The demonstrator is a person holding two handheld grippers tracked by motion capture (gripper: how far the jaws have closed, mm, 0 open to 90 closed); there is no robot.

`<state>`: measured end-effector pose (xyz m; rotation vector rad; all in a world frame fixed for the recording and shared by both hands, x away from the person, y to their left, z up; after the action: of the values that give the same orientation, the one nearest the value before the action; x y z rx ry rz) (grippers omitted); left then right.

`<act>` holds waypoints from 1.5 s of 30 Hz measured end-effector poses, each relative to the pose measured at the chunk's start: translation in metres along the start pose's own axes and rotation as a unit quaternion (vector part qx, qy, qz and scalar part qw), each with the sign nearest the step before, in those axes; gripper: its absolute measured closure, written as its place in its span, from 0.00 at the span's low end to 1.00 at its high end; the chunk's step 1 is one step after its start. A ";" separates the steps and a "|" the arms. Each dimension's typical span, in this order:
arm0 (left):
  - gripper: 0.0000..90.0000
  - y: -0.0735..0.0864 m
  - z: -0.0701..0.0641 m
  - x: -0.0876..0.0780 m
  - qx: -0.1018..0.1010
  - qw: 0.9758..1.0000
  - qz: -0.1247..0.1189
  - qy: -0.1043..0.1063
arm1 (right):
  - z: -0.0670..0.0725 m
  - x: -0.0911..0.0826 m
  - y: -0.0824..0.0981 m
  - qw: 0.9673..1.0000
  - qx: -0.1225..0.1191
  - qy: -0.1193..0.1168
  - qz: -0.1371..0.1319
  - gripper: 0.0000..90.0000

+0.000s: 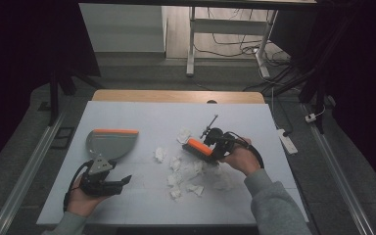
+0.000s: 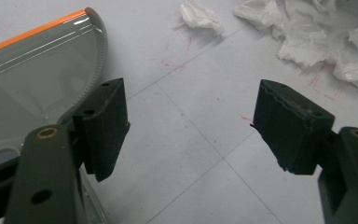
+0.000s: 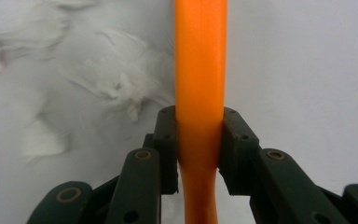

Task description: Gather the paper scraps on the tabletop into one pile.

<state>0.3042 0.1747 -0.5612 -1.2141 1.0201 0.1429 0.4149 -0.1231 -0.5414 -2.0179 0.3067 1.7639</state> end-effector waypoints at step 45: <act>0.30 0.005 0.011 0.000 -0.015 1.000 -0.001 0.005 | -0.094 0.026 -0.102 0.995 0.034 0.075 -0.051 0.79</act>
<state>0.3073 0.1858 -0.5650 -1.2438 1.0283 0.1500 0.5472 -0.0738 -0.5404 -2.0826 0.2997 1.5248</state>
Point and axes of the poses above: each handheld gripper's, and its own axes: x roughly forward along the jaws, y roughly out of its underside, z roughly to its left, the point moved 10 cm from there along x, roughly forward along the jaws, and after that the axes turned 3 degrees about z, right-handed, at the moved point
